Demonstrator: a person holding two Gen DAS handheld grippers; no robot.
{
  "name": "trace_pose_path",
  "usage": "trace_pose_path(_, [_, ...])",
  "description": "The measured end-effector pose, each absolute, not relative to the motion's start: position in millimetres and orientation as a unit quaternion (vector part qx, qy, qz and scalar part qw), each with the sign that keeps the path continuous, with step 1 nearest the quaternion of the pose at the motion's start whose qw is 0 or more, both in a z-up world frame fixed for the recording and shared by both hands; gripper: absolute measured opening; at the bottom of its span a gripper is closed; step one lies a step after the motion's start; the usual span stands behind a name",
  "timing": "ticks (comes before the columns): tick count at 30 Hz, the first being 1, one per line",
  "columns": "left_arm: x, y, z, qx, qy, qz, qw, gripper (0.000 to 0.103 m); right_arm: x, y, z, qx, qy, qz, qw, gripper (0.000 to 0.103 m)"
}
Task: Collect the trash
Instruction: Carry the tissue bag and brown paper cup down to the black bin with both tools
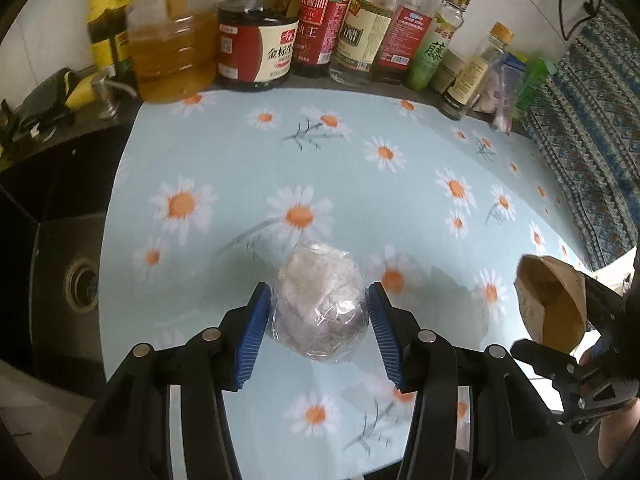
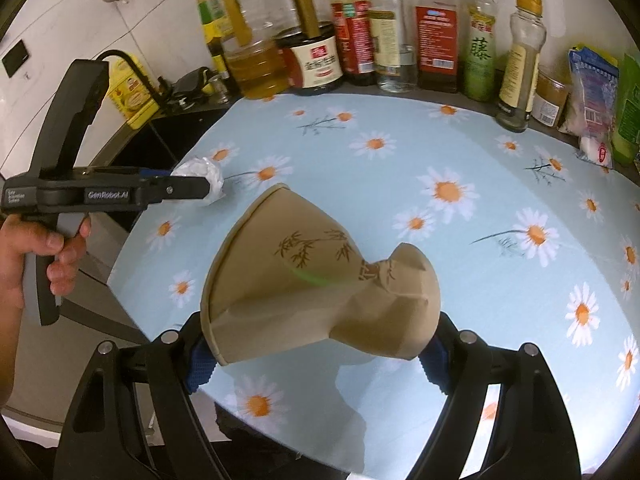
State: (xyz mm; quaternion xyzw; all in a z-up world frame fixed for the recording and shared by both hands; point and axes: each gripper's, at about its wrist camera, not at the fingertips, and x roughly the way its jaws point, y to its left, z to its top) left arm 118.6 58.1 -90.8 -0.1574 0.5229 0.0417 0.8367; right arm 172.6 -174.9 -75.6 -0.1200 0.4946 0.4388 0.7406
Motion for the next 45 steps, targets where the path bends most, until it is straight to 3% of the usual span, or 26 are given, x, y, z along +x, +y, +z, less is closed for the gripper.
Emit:
trace_pose_path(28, [-29, 33, -110, -0.206, 0.536, -0.006, 0.819, 0.048, 42, -173, -102, -0.153, 0.532, 0.454, 0.698, 0.08])
trace_pose_path(45, [-89, 16, -163, -0.237, 0.585, -0.022, 0.775, 0.048, -18, -172, -140, -0.18, 0.574, 0.463, 0.651, 0.08])
